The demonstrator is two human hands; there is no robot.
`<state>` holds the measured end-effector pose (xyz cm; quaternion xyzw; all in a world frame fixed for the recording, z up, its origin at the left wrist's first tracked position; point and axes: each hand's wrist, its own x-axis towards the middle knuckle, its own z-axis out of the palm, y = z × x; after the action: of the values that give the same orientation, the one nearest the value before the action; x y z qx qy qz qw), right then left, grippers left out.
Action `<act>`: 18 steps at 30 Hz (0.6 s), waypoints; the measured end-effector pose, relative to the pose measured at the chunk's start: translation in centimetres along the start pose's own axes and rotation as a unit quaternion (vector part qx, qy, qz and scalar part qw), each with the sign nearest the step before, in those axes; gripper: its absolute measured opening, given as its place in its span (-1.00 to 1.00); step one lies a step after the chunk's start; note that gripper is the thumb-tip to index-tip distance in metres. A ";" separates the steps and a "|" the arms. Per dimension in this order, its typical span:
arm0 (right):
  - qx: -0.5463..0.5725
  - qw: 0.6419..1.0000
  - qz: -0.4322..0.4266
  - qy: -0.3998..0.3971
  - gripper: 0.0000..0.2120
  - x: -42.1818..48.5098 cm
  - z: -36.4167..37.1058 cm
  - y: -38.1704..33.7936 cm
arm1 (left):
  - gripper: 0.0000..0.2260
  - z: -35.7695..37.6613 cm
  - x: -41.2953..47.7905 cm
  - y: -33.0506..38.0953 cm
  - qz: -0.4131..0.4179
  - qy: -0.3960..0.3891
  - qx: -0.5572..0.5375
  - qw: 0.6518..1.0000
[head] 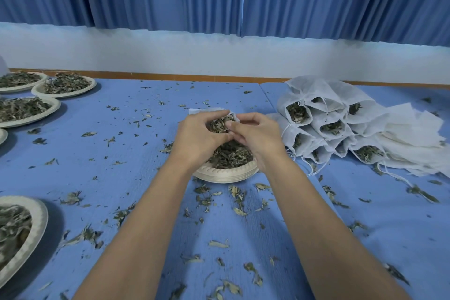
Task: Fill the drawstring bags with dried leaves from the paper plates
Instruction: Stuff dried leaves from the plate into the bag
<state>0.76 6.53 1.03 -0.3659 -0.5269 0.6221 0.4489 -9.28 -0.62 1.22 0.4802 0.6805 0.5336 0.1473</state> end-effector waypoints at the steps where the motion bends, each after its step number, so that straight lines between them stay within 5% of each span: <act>1: -0.003 1.000 0.002 -0.016 -0.85 0.0 -0.1 -0.1 | -0.63 0.0 -0.1 0.0 0.005 0.022 0.002 1.000; 5: -0.056 0.997 -0.005 -0.059 -0.86 0.2 -0.8 -0.5 | -0.75 -0.2 0.0 -0.2 -0.019 0.094 -0.016 0.995; 10: -0.272 0.945 -0.183 -0.001 -0.93 0.0 -0.3 0.1 | -0.84 -0.1 0.2 -0.2 -0.034 0.108 -0.031 0.993; 15: -0.338 0.908 -0.247 0.016 -0.92 -0.4 0.1 0.4 | -0.81 -0.2 0.1 -0.2 -0.053 0.109 -0.063 0.991; 18: -0.319 0.919 -0.229 0.036 -0.96 -0.2 0.1 0.3 | -0.81 0.0 0.1 -0.2 -0.053 0.123 -0.063 0.989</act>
<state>0.69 6.30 0.70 -0.3810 -0.7503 0.2873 0.4576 -9.48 -0.54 1.06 0.3643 0.6826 0.6219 0.1205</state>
